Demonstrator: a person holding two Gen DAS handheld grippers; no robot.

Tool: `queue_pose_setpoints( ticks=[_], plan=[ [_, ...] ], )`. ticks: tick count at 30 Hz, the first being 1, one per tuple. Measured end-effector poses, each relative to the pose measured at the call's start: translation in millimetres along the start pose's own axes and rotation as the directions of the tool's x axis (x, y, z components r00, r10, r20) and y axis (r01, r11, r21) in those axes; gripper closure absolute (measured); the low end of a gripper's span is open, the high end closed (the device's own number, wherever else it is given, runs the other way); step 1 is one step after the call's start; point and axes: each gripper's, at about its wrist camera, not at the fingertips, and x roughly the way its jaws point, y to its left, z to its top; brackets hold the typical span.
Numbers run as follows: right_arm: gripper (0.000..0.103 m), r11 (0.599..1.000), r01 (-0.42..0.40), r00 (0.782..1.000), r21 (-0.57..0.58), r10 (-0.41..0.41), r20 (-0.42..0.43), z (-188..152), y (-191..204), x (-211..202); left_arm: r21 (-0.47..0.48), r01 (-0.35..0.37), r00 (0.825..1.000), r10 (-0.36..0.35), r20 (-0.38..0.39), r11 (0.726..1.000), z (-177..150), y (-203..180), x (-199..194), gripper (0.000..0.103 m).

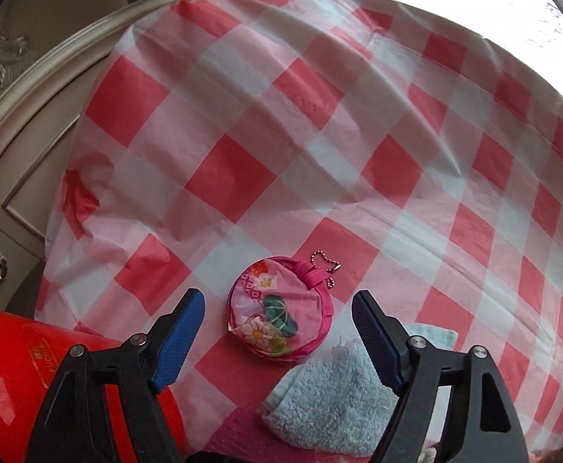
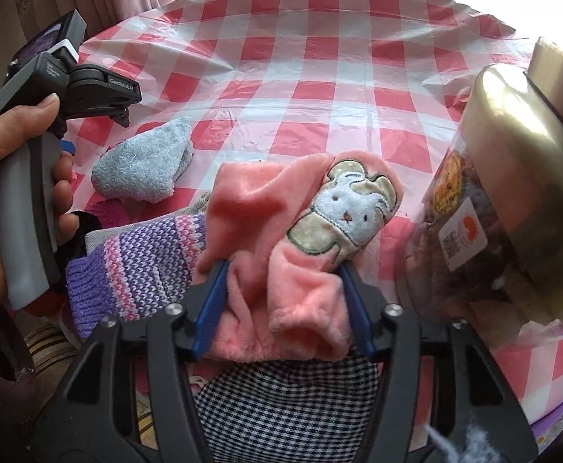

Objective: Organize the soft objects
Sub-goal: 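Grasp the pink cat-face fleece sock with the right tool while the left tool grasps the pink coin purse, then carry the pink sock to the box and release with the right tool while the left tool drops the purse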

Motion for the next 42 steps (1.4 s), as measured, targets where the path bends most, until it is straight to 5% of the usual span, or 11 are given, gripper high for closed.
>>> queue_pose_setpoints(
  ticks=[5, 9, 13, 15, 17, 18, 19, 23, 27, 33, 42],
  plan=[
    [0.083, 1.000, 0.000, 1.000, -0.028, 0.001, 0.031, -0.8, 4.2, -6.6, -0.100, 0.004, 0.996, -0.013, -0.089, 0.995, 5.1, 14.1, 24.8, 0.021],
    [0.086, 0.999, -0.005, 0.998, -0.051, 0.008, 0.064, -1.1, 9.0, -12.8, -0.148, 0.018, 0.987, -0.041, -0.154, 0.989, 3.6, 19.0, 46.5, 0.021],
    [0.087, 0.998, -0.005, 0.996, -0.061, 0.011, 0.094, -0.5, 10.9, -18.9, -0.076, 0.049, 0.982, -0.062, -0.178, 0.996, 1.1, 7.6, 56.5, 0.022],
    [0.087, 0.998, -0.006, 0.995, -0.068, 0.013, 0.101, -0.6, 12.8, -20.7, -0.045, 0.063, 0.987, -0.069, -0.147, 0.997, -1.2, 2.3, 53.3, 0.029],
    [0.087, 0.997, -0.006, 0.994, -0.076, 0.014, 0.105, -0.5, 15.0, -21.7, -0.025, 0.073, 0.990, -0.075, -0.116, 0.997, -1.3, 0.3, 48.8, 0.054],
    [0.087, 0.997, -0.006, 0.994, -0.078, 0.014, 0.107, -0.8, 15.8, -22.6, -0.023, 0.087, 0.990, -0.089, -0.109, 0.996, -1.4, 1.0, 47.5, 0.058],
    [0.087, 0.997, -0.007, 0.994, -0.079, 0.016, 0.110, -0.8, 16.2, -23.7, -0.019, 0.088, 0.991, -0.090, -0.100, 0.996, -1.8, 1.6, 46.2, 0.076],
    [0.087, 0.997, -0.008, 0.992, -0.081, 0.019, 0.125, -1.8, 17.0, -28.5, -0.032, 0.153, 0.986, -0.155, -0.064, 0.988, -5.5, 5.5, 38.9, 0.080],
    [0.088, 0.996, -0.016, 0.989, -0.084, 0.028, 0.145, -3.1, 15.7, -35.5, -0.004, 0.148, 0.987, -0.147, 0.063, 0.989, -7.1, 6.6, 10.8, 0.081],
    [0.088, 0.997, -0.036, 0.982, -0.075, 0.050, 0.181, -3.7, 10.8, -48.2, 0.056, 0.223, 0.946, -0.230, 0.227, 0.973, 0.4, 6.2, -42.8, 0.081],
    [0.088, 0.994, -0.082, 0.967, -0.073, 0.097, 0.236, -9.4, 5.2, -87.8, 0.168, 0.406, 0.875, -0.435, 0.214, 0.898, -32.4, 0.7, -88.5, 0.081]
  ],
)
